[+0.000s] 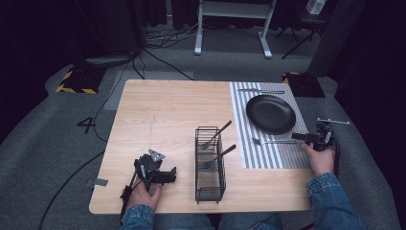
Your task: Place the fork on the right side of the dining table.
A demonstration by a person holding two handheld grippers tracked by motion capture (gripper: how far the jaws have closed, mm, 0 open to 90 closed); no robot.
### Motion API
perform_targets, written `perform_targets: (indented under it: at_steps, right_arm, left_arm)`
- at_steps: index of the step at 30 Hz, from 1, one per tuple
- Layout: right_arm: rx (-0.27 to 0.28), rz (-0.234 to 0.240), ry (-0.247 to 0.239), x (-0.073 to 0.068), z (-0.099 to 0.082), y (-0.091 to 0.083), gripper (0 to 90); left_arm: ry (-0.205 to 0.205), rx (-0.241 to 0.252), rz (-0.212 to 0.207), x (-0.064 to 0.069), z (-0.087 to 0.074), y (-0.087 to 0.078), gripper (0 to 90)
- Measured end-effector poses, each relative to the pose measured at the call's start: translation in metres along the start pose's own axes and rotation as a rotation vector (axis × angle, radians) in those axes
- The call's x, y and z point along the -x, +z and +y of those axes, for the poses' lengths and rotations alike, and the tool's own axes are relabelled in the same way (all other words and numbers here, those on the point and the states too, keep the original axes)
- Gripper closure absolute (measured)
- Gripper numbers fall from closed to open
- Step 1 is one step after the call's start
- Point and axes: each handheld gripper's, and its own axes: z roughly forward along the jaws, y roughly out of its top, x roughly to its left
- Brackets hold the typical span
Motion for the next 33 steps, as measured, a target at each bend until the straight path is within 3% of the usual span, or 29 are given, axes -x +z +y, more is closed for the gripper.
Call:
perform_targets:
  at_steps: [7,9,10,11,12,15,20,23,25,26,29,33]
  right_arm:
    - [0.029,0.015,-0.053,-0.012,0.001,-0.013,50.6]
    - [0.05,0.016,-0.106,-0.022,0.003,-0.022,49.7]
    - [0.05,0.016,-0.106,-0.022,0.003,-0.022,49.7]
    - [0.059,0.01,-0.15,-0.031,0.005,-0.029,48.8]
    - [0.059,0.01,-0.15,-0.031,0.005,-0.029,48.8]
    - [0.071,0.006,-0.233,-0.046,0.007,-0.042,47.2]
    - [0.091,0.024,-0.281,-0.061,0.004,-0.053,46.2]
    - [0.094,0.039,-0.313,-0.074,0.001,-0.062,45.2]
    - [0.102,0.079,-0.358,-0.09,-0.002,-0.07,43.2]
    - [0.102,0.079,-0.358,-0.09,-0.002,-0.07,43.2]
    - [0.082,0.128,-0.395,-0.11,-0.009,-0.077,41.5]
    - [0.077,0.162,-0.417,-0.119,-0.014,-0.08,40.4]
  left_arm:
    - [-0.001,0.0,0.0,0.0,0.0,0.0,0.2]
    - [-0.001,0.0,0.0,0.0,0.0,0.0,0.2]
    - [-0.001,0.0,0.0,0.0,0.0,0.0,0.1]
    - [0.0,0.0,0.0,0.0,0.0,0.0,0.1]
    - [0.0,0.0,0.0,0.0,0.0,0.0,0.2]
    - [0.0,0.0,0.0,0.0,0.0,0.0,0.1]
    - [-0.001,0.0,0.0,0.0,0.0,0.0,0.1]
    - [-0.001,0.0,0.0,0.0,0.0,0.0,0.1]
    - [0.0,0.0,0.0,0.0,0.0,0.0,0.1]
    - [-0.001,0.0,0.0,0.0,0.0,0.0,0.1]
    - [-0.001,0.0,0.0,0.0,0.0,0.0,0.1]
    - [-0.001,0.0,0.0,0.0,0.0,0.0,0.1]
